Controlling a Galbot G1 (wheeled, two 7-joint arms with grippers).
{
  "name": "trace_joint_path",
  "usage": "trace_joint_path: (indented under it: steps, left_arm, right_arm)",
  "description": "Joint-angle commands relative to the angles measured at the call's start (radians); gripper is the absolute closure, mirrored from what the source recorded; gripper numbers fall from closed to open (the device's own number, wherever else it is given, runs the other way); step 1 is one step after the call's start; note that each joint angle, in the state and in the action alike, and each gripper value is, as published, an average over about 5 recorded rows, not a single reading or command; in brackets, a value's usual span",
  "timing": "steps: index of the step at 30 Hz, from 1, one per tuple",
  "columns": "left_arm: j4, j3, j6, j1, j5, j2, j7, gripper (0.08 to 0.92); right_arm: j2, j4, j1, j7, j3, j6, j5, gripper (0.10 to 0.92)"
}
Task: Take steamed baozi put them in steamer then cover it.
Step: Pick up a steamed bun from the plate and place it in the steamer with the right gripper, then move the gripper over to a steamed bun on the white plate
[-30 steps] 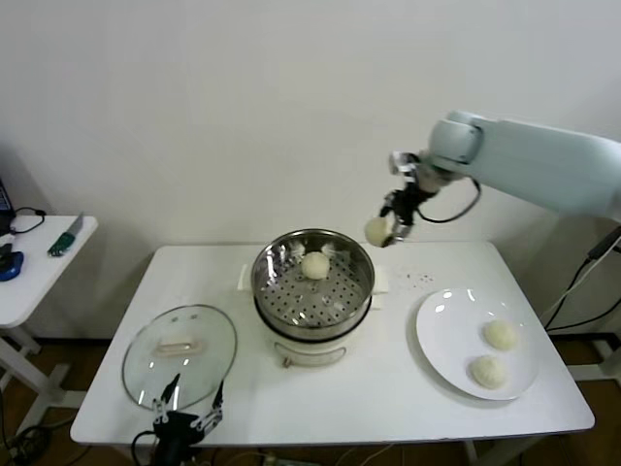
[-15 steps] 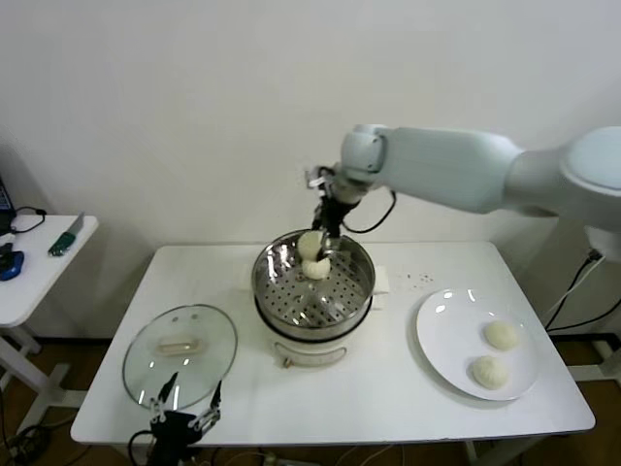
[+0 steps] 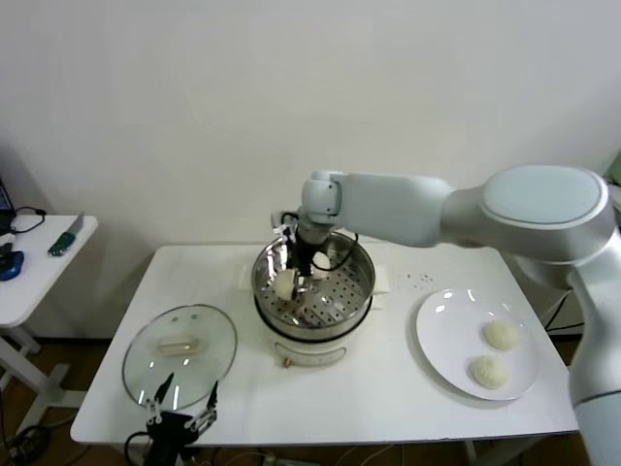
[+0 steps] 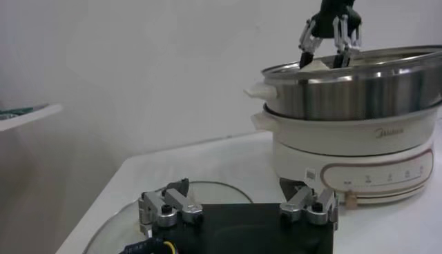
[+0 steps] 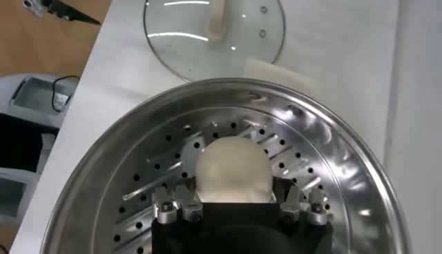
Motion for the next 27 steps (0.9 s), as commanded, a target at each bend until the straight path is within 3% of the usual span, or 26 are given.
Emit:
trace_joint_path:
  steps: [1, 6, 15, 27]
  left_arm:
    - [-0.001, -0.001, 0.003, 0.000, -0.009, 0.003, 0.000, 0.177]
    - [0.002, -0.003, 0.007, -0.011, -0.010, 0.002, 0.000, 0.177]
    - [0.009, -0.003, 0.011, -0.020, -0.008, 0.003, -0.001, 0.177]
    - [0.005, -0.009, 0.022, -0.020, -0.010, 0.004, -0.004, 0.177]
  right_arm:
    - [0.034, -0.044, -0.044, -0.013, 0.000, -0.002, -0.049, 0.279]
    - [0.000, -0.020, -0.025, -0.027, 0.009, 0.000, -0.062, 0.208]
    - [-0.138, 0.073, 0.150, -0.106, -0.001, 0.041, -0.051, 0.202]
    - [-0.549, 0.342, 0.281, -0.113, -0.076, 0.039, -0.097, 0.203]
